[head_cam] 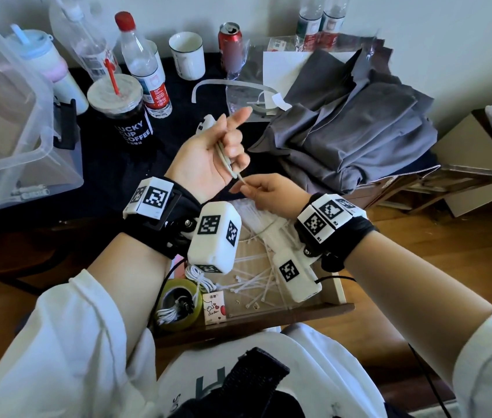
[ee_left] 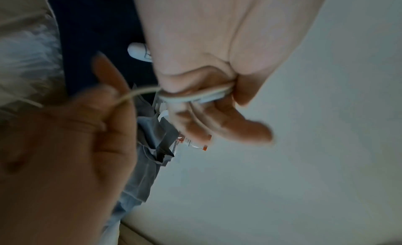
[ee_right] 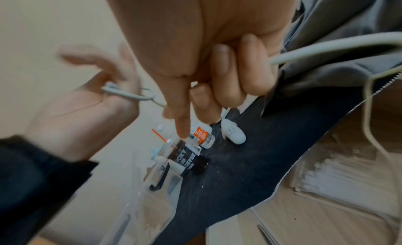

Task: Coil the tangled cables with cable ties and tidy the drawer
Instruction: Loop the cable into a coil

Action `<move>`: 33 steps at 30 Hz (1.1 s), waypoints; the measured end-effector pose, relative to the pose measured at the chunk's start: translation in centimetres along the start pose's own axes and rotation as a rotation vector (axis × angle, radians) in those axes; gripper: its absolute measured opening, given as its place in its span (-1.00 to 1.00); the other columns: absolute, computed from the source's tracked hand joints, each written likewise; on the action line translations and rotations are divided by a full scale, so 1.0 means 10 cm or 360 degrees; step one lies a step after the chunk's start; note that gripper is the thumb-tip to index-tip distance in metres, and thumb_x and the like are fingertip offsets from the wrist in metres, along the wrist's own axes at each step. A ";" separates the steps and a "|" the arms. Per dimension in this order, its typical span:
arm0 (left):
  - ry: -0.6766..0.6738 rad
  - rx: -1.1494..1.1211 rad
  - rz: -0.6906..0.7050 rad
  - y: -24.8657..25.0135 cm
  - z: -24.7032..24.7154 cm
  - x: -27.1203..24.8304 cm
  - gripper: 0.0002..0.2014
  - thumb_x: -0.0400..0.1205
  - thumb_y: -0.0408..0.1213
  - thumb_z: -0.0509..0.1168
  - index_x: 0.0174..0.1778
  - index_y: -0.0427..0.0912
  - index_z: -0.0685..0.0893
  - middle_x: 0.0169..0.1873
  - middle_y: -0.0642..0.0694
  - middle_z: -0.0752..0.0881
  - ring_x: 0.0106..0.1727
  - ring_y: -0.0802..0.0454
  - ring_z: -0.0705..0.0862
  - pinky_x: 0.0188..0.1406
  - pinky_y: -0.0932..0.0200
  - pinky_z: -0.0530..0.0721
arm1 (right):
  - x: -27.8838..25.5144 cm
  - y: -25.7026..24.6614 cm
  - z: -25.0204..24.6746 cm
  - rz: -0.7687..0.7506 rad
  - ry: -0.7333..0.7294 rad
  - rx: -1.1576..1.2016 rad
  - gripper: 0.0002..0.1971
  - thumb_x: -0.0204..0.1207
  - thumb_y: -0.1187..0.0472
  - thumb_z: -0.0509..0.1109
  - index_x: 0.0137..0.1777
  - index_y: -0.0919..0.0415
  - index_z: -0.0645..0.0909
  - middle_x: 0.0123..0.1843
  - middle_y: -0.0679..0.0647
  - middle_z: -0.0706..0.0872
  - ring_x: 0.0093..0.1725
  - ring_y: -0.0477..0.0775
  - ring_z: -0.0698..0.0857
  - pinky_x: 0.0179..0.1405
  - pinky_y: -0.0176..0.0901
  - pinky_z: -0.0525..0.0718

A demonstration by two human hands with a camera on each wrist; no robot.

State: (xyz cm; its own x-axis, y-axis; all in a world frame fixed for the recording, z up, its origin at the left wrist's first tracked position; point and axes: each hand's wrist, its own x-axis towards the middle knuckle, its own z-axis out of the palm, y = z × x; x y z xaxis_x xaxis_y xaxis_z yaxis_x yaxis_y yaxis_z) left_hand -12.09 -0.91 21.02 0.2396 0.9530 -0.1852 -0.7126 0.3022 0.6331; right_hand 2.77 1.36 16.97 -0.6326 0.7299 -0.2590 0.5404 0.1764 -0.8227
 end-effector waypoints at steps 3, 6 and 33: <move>0.0170 0.0327 0.0150 0.01 -0.02 0.02 -0.71 0.77 -0.20 -0.06 0.25 -0.05 0.54 -0.21 0.11 0.80 -0.10 0.19 0.78 0.30 -0.30 0.45 | -0.03 -0.06 0.05 -0.0030 -0.0138 -0.0152 -0.85 0.62 0.16 0.28 0.06 0.09 0.68 -0.43 -0.23 0.52 -0.49 -0.27 0.52 -0.30 -0.47 0.46; 0.0212 0.0546 0.0117 -0.01 -0.09 0.02 -0.63 0.77 -0.15 -0.06 0.50 -0.04 0.32 -0.02 0.06 0.82 0.10 0.07 0.77 0.18 -0.27 0.40 | -0.07 -0.16 0.01 -0.0091 -0.0040 -0.0327 -0.85 0.59 0.08 0.31 -0.07 0.02 0.72 -0.57 -0.19 0.53 -0.47 -0.24 0.50 -0.31 -0.40 0.41; 0.0370 0.0113 0.0182 -0.14 -0.05 0.05 -0.77 0.78 -0.31 -0.01 0.13 -0.26 0.55 -0.24 -0.12 0.82 -0.13 -0.02 0.82 -0.11 0.06 0.77 | -0.03 -0.24 -0.12 -0.0138 0.0413 -0.0298 -0.86 0.42 0.01 0.49 -0.23 0.06 0.75 -0.64 -0.30 0.54 -0.51 -0.32 0.51 -0.41 -0.39 0.35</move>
State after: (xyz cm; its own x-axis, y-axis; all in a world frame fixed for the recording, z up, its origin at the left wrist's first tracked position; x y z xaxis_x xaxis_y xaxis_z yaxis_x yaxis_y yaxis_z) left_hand -11.33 -0.87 19.72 -0.0035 0.9624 -0.2716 -0.6762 0.1978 0.7096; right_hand 2.38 1.48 19.62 -0.5312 0.8465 -0.0347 0.5987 0.3461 -0.7223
